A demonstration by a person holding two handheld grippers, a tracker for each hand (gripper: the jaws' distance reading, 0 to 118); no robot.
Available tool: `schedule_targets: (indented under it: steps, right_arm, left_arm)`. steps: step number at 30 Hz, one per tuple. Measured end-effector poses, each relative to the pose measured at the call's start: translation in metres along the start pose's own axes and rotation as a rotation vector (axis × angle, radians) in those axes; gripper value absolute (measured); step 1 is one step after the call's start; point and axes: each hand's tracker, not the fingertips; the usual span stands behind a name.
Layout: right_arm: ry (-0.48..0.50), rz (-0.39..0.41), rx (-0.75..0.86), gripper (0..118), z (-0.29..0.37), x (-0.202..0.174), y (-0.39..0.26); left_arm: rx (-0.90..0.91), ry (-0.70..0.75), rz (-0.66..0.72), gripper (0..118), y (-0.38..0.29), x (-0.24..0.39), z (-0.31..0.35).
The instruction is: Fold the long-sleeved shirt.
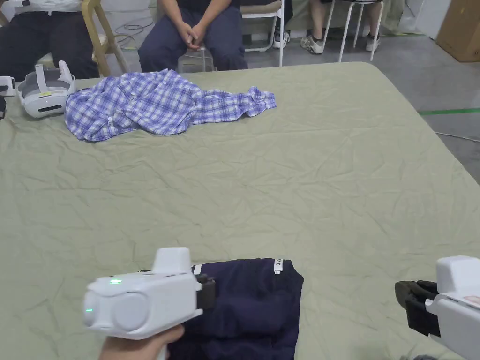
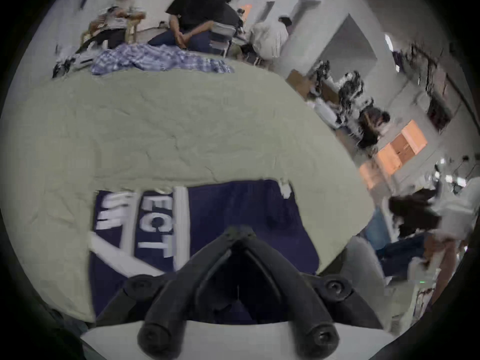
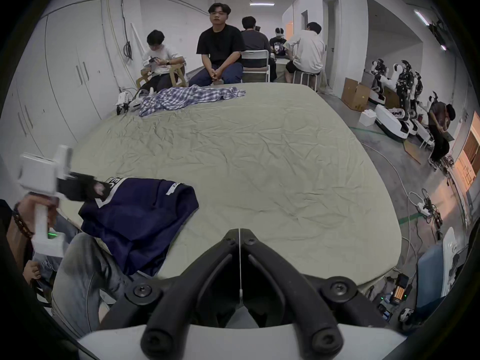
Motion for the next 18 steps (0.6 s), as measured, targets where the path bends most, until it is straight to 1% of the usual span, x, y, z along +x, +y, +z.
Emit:
schedule_targets:
  steps: [1, 3, 4, 6, 7, 9, 10, 11, 13, 14, 15, 16, 17, 18]
  right_arm:
    - [0.005, 0.002, 0.001, 0, 0.002, -0.002, -0.001]
    - [0.010, 0.001, 0.001, 0, 0.006, -0.003, -0.002]
    - [0.009, 0.000, 0.002, 0, 0.009, -0.003, -0.002]
    - [-0.001, -0.005, 0.001, 0, 0.013, -0.001, -0.003]
    - [-0.005, -0.005, -0.001, 0, 0.015, 0.001, -0.004]
    - [-0.013, -0.005, -0.007, 0, 0.016, 0.003, -0.005]
    - [-0.013, -0.004, -0.012, 0, 0.015, 0.003, -0.006]
    - [-0.014, -0.005, -0.020, 0, 0.013, 0.003, -0.006]
    - [-0.015, -0.011, -0.032, 0, 0.008, 0.001, -0.006]
    - [-0.008, -0.019, -0.036, 0, 0.006, -0.002, -0.004]
    - [0.017, -0.032, -0.035, 0, 0.003, -0.006, -0.002]
    - [0.063, -0.052, -0.032, 0, -0.002, -0.012, 0.000]
    - [0.107, -0.065, -0.037, 0, -0.009, -0.019, 0.004]
    - [0.150, -0.075, -0.043, 0, -0.019, -0.026, 0.008]
  left_arm:
    - [-0.040, 0.014, 0.000, 3, -0.003, 0.007, -0.024]
    - [-0.136, -0.012, -0.027, 3, -0.014, 0.021, -0.069]
    - [-0.176, 0.000, 0.000, 3, -0.021, 0.027, -0.086]
    - [-0.095, -0.027, -0.045, 3, -0.027, 0.041, -0.100]
    - [-0.093, -0.007, -0.040, 3, -0.023, 0.046, -0.098]
    - [-0.107, -0.098, 0.026, 3, -0.016, 0.053, -0.093]
    - [-0.131, -0.148, 0.043, 3, -0.016, 0.055, -0.094]
    - [-0.156, -0.169, 0.039, 3, -0.018, 0.057, -0.098]
    - [-0.133, -0.118, -0.010, 3, -0.016, 0.053, -0.094]
    - [-0.125, -0.138, 0.014, 3, -0.014, 0.047, -0.085]
    - [-0.108, -0.177, 0.076, 3, -0.013, 0.039, -0.072]
    - [-0.080, -0.221, 0.113, 3, -0.012, 0.030, -0.059]
    - [-0.045, -0.259, 0.132, 3, -0.013, 0.021, -0.043]
    - [-0.019, -0.265, 0.140, 3, -0.014, 0.014, -0.025]
